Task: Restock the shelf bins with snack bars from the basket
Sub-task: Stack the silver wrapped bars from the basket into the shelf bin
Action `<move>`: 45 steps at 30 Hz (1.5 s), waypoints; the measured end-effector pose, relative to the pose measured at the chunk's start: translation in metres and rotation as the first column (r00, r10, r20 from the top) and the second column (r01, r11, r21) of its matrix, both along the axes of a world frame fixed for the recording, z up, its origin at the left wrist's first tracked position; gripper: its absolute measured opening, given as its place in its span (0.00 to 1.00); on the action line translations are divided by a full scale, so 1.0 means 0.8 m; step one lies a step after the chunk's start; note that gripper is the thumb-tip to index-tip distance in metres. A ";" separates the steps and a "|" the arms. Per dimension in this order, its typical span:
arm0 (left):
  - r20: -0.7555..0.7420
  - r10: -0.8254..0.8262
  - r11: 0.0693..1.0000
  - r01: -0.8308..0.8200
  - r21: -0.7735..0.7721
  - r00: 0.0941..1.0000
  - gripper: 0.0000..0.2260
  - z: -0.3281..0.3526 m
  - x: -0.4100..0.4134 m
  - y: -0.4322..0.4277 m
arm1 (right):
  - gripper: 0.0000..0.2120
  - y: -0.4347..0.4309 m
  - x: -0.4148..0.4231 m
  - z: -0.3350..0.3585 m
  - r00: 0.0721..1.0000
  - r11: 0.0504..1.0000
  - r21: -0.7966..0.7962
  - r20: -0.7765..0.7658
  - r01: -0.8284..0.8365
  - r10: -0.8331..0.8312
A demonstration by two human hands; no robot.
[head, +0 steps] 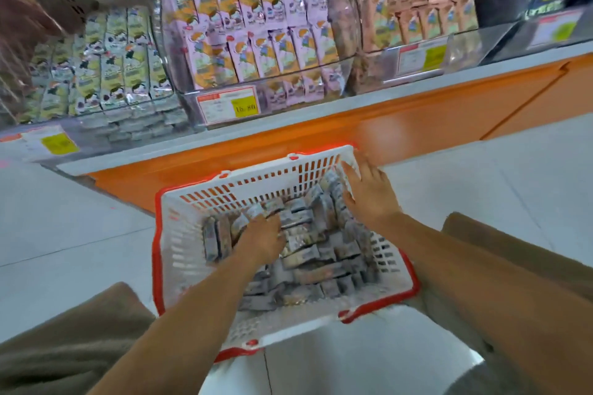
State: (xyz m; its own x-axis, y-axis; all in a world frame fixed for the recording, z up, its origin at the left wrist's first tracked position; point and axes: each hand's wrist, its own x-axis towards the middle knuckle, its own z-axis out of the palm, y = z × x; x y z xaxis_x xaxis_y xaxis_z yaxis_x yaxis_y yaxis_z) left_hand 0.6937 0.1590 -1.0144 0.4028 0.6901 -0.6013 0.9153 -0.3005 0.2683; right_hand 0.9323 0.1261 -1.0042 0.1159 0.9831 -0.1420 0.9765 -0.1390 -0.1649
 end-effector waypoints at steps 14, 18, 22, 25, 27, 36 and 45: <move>-0.144 -0.016 1.000 0.013 -0.016 0.989 0.31 -0.093 0.047 0.035 | 0.31 -0.008 0.008 -0.043 0.999 0.993 0.120 0.033 -0.022 0.018; -0.161 -0.003 0.997 -0.009 -0.072 0.987 0.35 -0.106 0.055 0.034 | 0.31 -0.008 0.007 -0.043 0.999 0.991 0.131 0.040 -0.021 0.016; -0.263 -0.068 0.994 0.044 -0.096 0.962 0.26 -0.115 0.050 0.025 | 0.31 -0.008 0.005 -0.043 0.998 0.992 0.128 0.055 -0.013 0.006; -0.285 -0.032 0.996 0.007 -0.090 0.958 0.21 -0.118 0.043 0.016 | 0.31 -0.007 0.004 -0.041 0.998 0.993 0.115 0.064 -0.010 0.003; -0.297 -0.029 0.996 0.004 -0.085 0.954 0.20 -0.119 0.039 0.014 | 0.31 -0.007 0.004 -0.040 0.997 0.994 0.107 0.071 -0.008 0.000; -0.335 -0.018 0.997 -0.007 -0.073 0.942 0.17 -0.128 0.036 0.016 | 0.31 -0.006 0.002 -0.040 0.994 0.996 0.084 0.105 -0.023 0.014; -0.315 0.114 0.990 -0.134 -0.043 0.942 0.26 -0.130 0.015 0.001 | 0.31 -0.007 0.001 -0.036 0.992 0.996 0.083 0.123 -0.028 0.018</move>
State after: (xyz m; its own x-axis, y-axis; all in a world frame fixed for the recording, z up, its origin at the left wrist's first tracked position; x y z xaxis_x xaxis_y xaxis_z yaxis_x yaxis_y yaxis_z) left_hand 0.7057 0.1598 -1.1185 0.1027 0.6794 -0.7265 0.9850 -0.1710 -0.0207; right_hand 0.9332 0.1208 -1.0334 0.1048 0.9935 -0.0450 0.9928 -0.1072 -0.0543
